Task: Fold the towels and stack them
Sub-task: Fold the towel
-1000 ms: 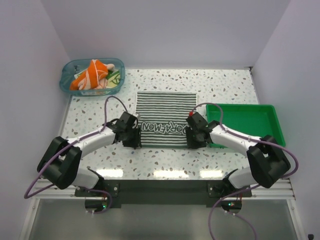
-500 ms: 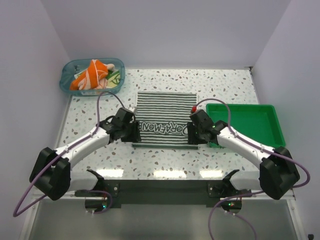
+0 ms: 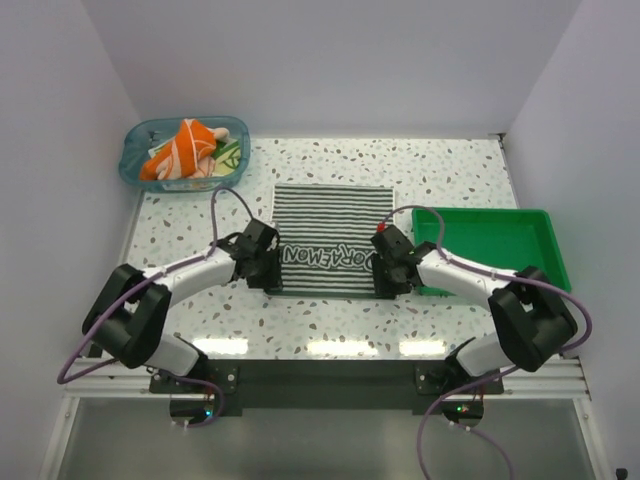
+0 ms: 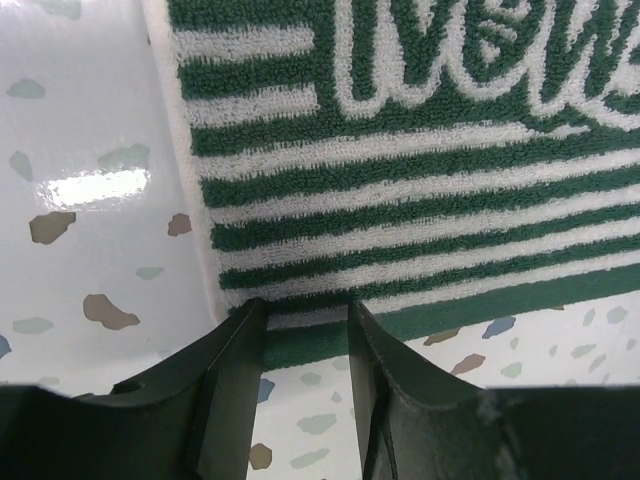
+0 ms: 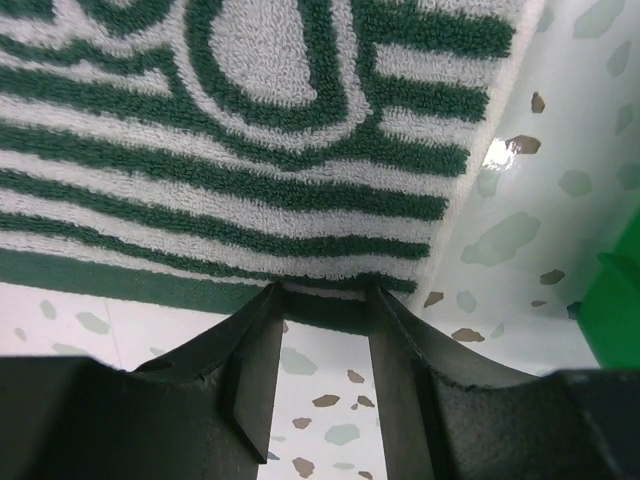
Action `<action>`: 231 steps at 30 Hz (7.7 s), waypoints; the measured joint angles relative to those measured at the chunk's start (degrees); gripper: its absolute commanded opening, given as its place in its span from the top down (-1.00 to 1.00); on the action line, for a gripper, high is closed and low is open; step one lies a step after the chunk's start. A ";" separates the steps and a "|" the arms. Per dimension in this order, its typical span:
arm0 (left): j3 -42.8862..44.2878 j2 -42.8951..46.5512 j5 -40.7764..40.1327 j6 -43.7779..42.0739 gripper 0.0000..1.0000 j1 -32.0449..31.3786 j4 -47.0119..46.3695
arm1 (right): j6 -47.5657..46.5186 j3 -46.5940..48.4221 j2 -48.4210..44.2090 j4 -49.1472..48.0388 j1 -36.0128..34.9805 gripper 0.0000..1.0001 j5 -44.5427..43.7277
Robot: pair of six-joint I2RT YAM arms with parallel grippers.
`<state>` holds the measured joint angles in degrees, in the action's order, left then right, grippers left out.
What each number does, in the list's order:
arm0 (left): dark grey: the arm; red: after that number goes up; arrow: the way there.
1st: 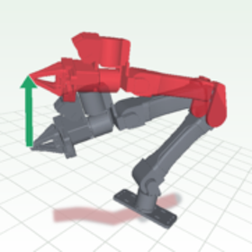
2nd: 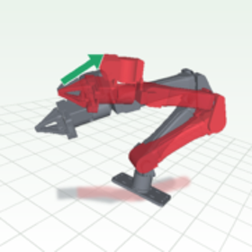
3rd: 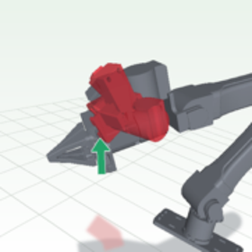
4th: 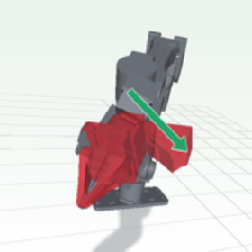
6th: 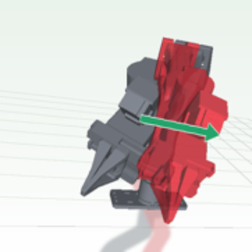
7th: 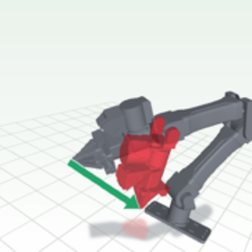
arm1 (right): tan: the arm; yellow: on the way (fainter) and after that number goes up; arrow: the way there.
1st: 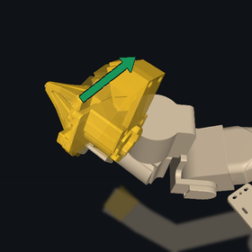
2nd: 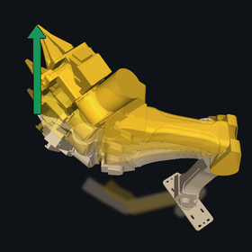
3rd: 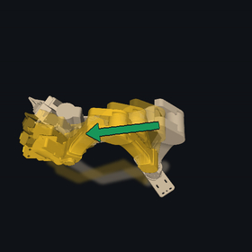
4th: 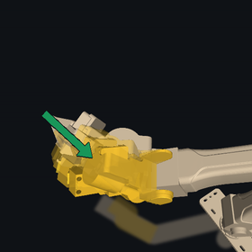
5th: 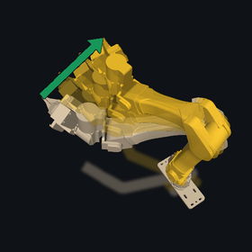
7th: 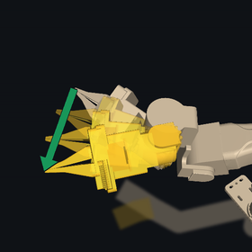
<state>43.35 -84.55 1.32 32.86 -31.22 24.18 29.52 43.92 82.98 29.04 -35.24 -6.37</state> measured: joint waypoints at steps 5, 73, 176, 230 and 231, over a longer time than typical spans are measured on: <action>-4.66 3.72 0.92 2.80 0.15 0.07 -3.54 | -0.57 -0.76 0.48 -0.37 0.00 0.09 1.64; 48.46 -33.79 19.39 -55.36 -0.26 18.05 8.74 | -58.49 71.78 50.95 26.82 21.44 0.00 19.96; 15.93 -0.26 2.01 -26.10 1.00 10.58 7.98 | -33.09 26.75 10.64 12.13 13.51 1.00 9.92; 3.48 -1.97 10.29 -11.02 1.00 9.73 6.84 | -16.04 10.78 9.84 5.99 13.18 1.00 10.08; 3.87 -2.08 10.12 -10.95 1.00 9.86 6.75 | -16.44 12.00 10.60 5.99 13.18 1.00 9.40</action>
<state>47.22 -86.63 11.44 21.91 -21.37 30.94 13.08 55.92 93.58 35.03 -22.06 3.03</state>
